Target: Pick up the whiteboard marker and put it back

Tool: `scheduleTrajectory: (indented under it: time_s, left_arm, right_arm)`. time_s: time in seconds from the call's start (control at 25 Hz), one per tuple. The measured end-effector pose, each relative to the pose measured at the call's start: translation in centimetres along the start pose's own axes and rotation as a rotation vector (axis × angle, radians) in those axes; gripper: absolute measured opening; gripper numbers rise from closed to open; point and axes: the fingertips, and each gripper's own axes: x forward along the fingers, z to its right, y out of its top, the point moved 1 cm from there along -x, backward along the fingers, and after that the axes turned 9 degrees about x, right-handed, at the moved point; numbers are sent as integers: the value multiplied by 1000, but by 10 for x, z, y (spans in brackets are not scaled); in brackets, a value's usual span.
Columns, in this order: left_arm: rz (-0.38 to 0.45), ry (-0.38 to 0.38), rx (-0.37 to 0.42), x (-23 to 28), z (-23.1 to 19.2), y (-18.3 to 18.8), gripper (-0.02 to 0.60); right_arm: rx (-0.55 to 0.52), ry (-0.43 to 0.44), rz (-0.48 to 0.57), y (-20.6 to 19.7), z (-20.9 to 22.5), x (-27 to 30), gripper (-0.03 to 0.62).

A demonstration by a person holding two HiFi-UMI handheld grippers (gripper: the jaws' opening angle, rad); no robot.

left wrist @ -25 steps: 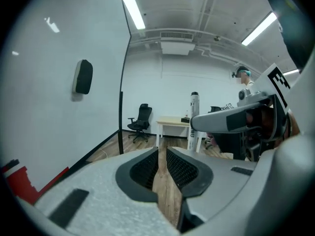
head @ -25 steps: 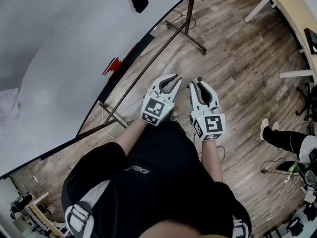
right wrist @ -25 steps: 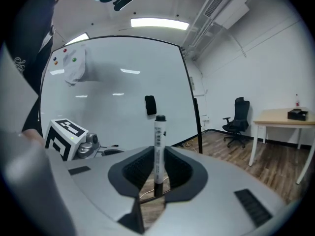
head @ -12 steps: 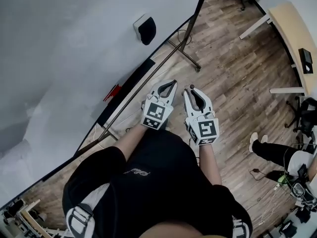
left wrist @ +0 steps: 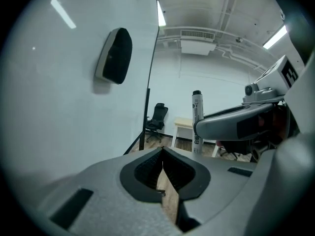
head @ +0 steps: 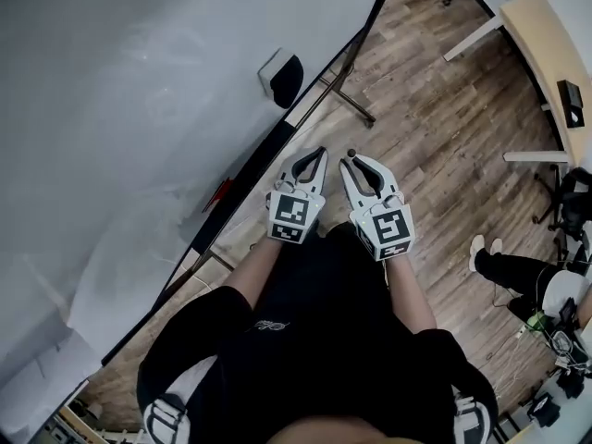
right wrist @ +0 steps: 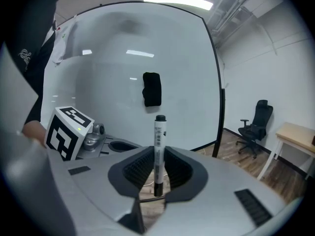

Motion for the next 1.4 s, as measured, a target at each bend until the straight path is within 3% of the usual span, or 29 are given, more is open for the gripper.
scheduleTrajectory:
  time_s: [0.28, 0.48, 0.72, 0.84, 1.04, 1.2, 1.4]
  left_arm:
    - [-35, 119, -25, 5, -16, -6, 8]
    - [-92, 299, -66, 5, -13, -13, 8]
    - [-111, 573, -169, -18, 22, -9, 8]
    - [-123, 730, -226, -46, 35, -14, 8]
    - [-120, 922, -276, -102, 51, -15, 8]
    - [-97, 981, -263, -141, 57, -13, 8]
    - [-64, 1074, -306, -204, 75, -24, 8]
  right_arm:
    - [-22, 99, -30, -2, 16, 17, 58]
    - [-70, 275, -71, -4, 26, 19, 58]
    - [-190, 521, -102, -3, 32, 8, 58]
    - [-247, 644, -103, -2, 18, 5, 58]
    - [-295, 768, -116, -17, -17, -12, 58]
    - [-333, 813, -117, -24, -57, -24, 58]
    - [-422, 881, -140, -38, -113, -45, 58]
